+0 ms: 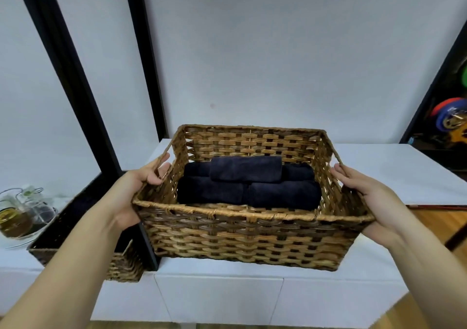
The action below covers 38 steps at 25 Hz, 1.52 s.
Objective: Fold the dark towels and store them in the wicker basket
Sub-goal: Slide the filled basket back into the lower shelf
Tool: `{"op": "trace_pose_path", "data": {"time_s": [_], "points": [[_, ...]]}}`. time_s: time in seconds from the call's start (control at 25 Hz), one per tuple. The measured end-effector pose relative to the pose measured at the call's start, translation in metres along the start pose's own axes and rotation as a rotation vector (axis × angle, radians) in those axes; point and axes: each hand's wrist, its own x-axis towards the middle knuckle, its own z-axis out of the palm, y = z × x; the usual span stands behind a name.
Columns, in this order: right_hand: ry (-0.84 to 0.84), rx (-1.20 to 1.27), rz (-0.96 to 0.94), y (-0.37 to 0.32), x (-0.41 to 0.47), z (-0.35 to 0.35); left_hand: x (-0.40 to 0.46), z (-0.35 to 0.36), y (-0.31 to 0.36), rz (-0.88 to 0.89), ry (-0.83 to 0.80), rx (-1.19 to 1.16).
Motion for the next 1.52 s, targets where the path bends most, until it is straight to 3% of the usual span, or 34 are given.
{"op": "trace_pose_path", "data": {"time_s": [0.2,0.52,0.76,1.0,1.32,1.52], "points": [[0.033,0.025,-0.040,0.014,-0.030,-0.033,-0.029,0.020,-0.024,0.005,0.039,-0.077],[0.043,-0.058,-0.069,0.029,-0.094,-0.086,-0.080,0.047,-0.071,0.003,0.070,-0.016],[-0.006,-0.161,-0.033,0.053,-0.142,-0.141,-0.145,0.072,-0.141,-0.130,0.154,0.125],[-0.006,-0.272,0.081,0.119,-0.160,-0.194,-0.195,0.084,-0.230,-0.254,0.288,0.076],[0.010,-0.418,0.238,0.172,-0.150,-0.212,-0.185,0.073,-0.299,-0.256,0.375,0.027],[0.073,-0.387,0.279,0.193,-0.110,-0.206,-0.147,0.052,-0.312,-0.292,0.340,0.081]]}}
